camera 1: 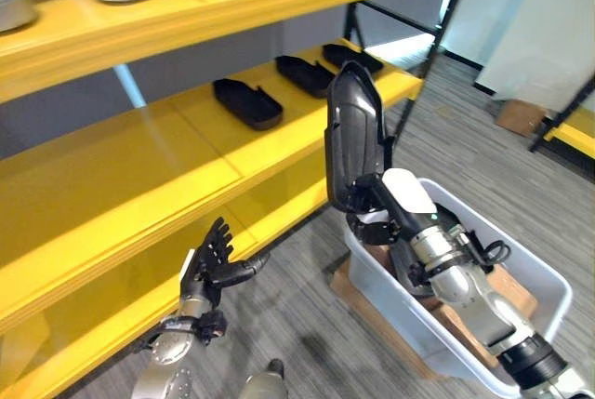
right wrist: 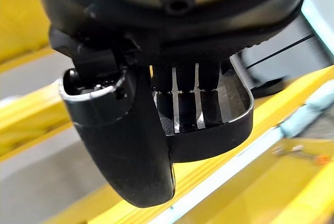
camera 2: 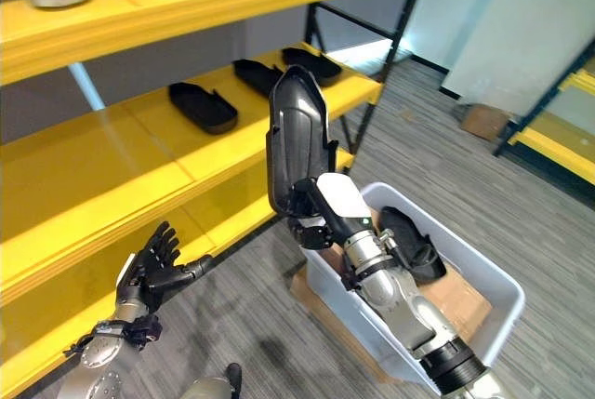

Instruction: Move parts from the plastic box to the shelf.

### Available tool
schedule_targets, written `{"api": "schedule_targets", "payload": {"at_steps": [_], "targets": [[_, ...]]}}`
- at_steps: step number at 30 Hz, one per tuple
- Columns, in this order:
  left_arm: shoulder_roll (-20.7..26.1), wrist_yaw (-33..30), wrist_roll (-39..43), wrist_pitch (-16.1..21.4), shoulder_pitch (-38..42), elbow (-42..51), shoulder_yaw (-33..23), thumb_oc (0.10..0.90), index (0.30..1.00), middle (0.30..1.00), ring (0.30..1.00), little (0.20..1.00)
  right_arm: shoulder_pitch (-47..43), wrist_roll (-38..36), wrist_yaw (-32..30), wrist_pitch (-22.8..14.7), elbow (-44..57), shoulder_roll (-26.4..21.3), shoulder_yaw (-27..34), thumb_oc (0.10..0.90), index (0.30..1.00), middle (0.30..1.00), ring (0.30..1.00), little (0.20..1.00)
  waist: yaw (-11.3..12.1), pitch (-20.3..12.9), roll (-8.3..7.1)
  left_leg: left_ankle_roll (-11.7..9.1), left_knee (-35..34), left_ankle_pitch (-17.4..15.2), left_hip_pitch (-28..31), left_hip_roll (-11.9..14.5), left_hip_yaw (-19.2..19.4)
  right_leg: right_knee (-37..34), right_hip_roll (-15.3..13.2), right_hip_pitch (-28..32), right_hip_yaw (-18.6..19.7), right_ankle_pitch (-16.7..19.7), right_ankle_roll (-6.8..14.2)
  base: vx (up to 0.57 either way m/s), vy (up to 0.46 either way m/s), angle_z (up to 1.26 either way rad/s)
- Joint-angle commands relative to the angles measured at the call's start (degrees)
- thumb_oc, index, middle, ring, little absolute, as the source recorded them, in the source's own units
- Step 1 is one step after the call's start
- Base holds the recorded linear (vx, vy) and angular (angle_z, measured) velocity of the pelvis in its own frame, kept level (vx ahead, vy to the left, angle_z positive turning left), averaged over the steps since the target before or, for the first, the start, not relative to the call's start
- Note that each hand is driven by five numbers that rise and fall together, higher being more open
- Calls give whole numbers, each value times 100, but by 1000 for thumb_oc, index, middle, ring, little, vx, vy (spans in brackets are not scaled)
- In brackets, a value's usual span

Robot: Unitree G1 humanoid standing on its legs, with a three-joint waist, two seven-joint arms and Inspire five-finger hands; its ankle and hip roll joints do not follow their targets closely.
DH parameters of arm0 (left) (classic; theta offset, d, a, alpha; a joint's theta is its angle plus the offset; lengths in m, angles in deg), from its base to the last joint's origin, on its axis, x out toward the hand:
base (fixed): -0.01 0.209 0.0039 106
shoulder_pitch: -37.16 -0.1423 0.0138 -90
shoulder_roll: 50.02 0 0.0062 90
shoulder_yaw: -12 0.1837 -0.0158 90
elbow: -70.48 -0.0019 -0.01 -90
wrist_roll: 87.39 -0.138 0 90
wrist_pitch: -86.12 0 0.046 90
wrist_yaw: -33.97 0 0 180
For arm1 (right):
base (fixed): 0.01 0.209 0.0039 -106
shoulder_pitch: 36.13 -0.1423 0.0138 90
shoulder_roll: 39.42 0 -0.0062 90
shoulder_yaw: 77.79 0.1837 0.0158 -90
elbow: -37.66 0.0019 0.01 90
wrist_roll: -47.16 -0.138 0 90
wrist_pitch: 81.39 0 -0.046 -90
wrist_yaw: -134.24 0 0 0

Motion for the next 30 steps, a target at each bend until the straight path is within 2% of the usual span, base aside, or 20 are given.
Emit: {"api": "schedule_targets", "payload": {"at_steps": [1,2,3,4,5,7,8,9,11,13,16,19,22,24,25,26,27,28,30], "targets": [[94,-35,-268,659,458,626,130,900,1000,1000,1000,1000,-935,144,-351,-461,375,-190,321,400,300,300,300,300,-220,-287,368,194,-785,68,477,93,-585,729,1016,-647,1295,-216,416,66,115,49],[88,-34,-268,661,463,623,133,900,1000,1000,1000,1000,-935,143,-350,-461,378,-197,323,400,300,300,300,300,-199,-310,379,183,-802,93,454,115,-566,729,1038,-690,1305,-210,386,100,29,72],[77,14,-261,640,456,609,140,900,1000,1000,1000,1000,-871,64,-324,-486,386,-233,355,400,300,300,300,300,-295,-239,434,155,-798,95,549,95,-738,489,1333,-907,1522,-541,292,94,-24,87],[59,27,-279,627,452,599,172,900,1000,1000,1000,1000,-840,2,-319,-504,396,-241,373,400,300,300,300,300,-369,-214,459,129,-819,59,609,106,-837,331,1542,-953,1583,-765,225,93,-19,57],[57,26,-280,627,455,599,172,900,1000,1000,1000,1000,-842,0,-319,-504,396,-244,375,400,300,300,300,300,-378,-219,465,125,-819,79,590,114,-847,302,1551,-950,1562,-741,210,69,-62,51],[16,59,-265,620,437,506,204,900,1000,1000,1000,1000,-782,-96,-327,-574,399,-283,441,400,300,300,300,300,-643,-193,475,71,-926,83,715,80,-1168,-162,2268,-1260,2149,-1005,120,143,-67,85],[-40,72,-318,618,448,455,208,900,1000,1000,1000,1000,-700,-123,-318,-627,472,-315,485,400,300,300,300,300,-800,-202,406,42,-941,36,775,-31,-1406,-648,2651,-1267,2552,-983,83,166,-93,109],[-78,85,-291,630,449,444,206,900,1000,1000,1000,1000,-608,-159,-324,-662,496,-327,540,400,300,300,300,300,-831,-224,335,15,-877,65,716,-123,-1528,-844,2730,-1144,2732,-963,38,157,-111,100],[-174,130,-335,629,379,473,226,900,1000,1000,1000,1000,-518,-192,-306,-666,527,-358,608,400,300,300,300,300,-820,-306,308,-21,-836,1,746,-158,-1612,-1072,2656,-857,2611,-986,11,110,-137,95],[-232,129,-278,644,322,490,205,900,1000,1000,1000,1000,-512,-332,-294,-739,554,-369,634,400,300,300,300,300,-819,-393,344,-105,-819,5,742,-72,-1659,-1298,2782,-683,2559,-1009,-71,115,-164,70],[-300,184,-266,582,212,510,218,900,1000,1000,1000,1000,-429,-407,-243,-768,616,-392,672,400,300,300,300,300,-770,-464,347,-192,-746,-36,778,7,-1704,-1400,2779,-463,2298,-1065,-110,112,-124,31],[-331,196,-211,556,145,526,246,900,1000,1000,1000,1000,-397,-491,-244,-806,657,-409,681,400,300,300,300,300,-752,-491,330,-308,-661,-26,743,78,-1787,-1533,2829,-300,2231,-1114,-161,63,-158,30],[-334,203,-155,564,242,493,359,900,1000,1000,1000,1000,-423,-548,-321,-821,680,-462,734,400,300,300,300,300,-781,-365,291,-494,-133,-102,430,94,-1704,-1572,2780,-210,2111,-1168,-214,-41,-98,28],[-336,203,-87,559,325,444,442,900,1000,1000,1000,1000,-447,-535,-416,-802,705,-503,791,400,300,300,300,300,-924,-264,257,-571,200,-16,195,356,-1091,-1545,2685,-189,1908,-1191,-242,-66,-22,52],[-324,195,-76,561,366,422,471,900,1000,1000,1000,1000,-470,-521,-471,-791,724,-527,776,400,300,300,300,300,-1003,-224,230,-588,276,168,117,673,-672,-1536,2624,-167,1814,-1204,-239,-9,16,92],[-326,204,-56,563,385,398,479,900,1000,1000,1000,1000,-485,-508,-502,-774,717,-542,770,400,300,300,300,300,-1015,-212,224,-600,268,252,118,863,-500,-1539,2616,-151,1792,-1225,-248,-21,10,114],[-327,206,-55,565,389,394,479,900,1000,1000,1000,1000,-487,-507,-504,-773,716,-543,768,400,300,300,300,300,-1000,-206,227,-607,253,257,137,873,-484,-1539,2625,-148,1806,-1224,-254,32,35,90],[-301,201,-75,569,399,398,496,900,1000,1000,1000,1000,-464,-485,-562,-744,770,-559,798,400,300,300,300,300,-1013,-233,233,-699,51,572,137,1295,-310,-1572,2575,-71,1732,-1273,-216,56,53,48],[-307,197,-75,556,374,426,502,900,1000,1000,1000,1000,-412,-486,-597,-731,804,-596,843,400,300,300,300,300,-1021,-296,298,-839,-387,974,181,1671,-255,-1570,2540,-1,1607,-1347,-166,102,102,5]]}}
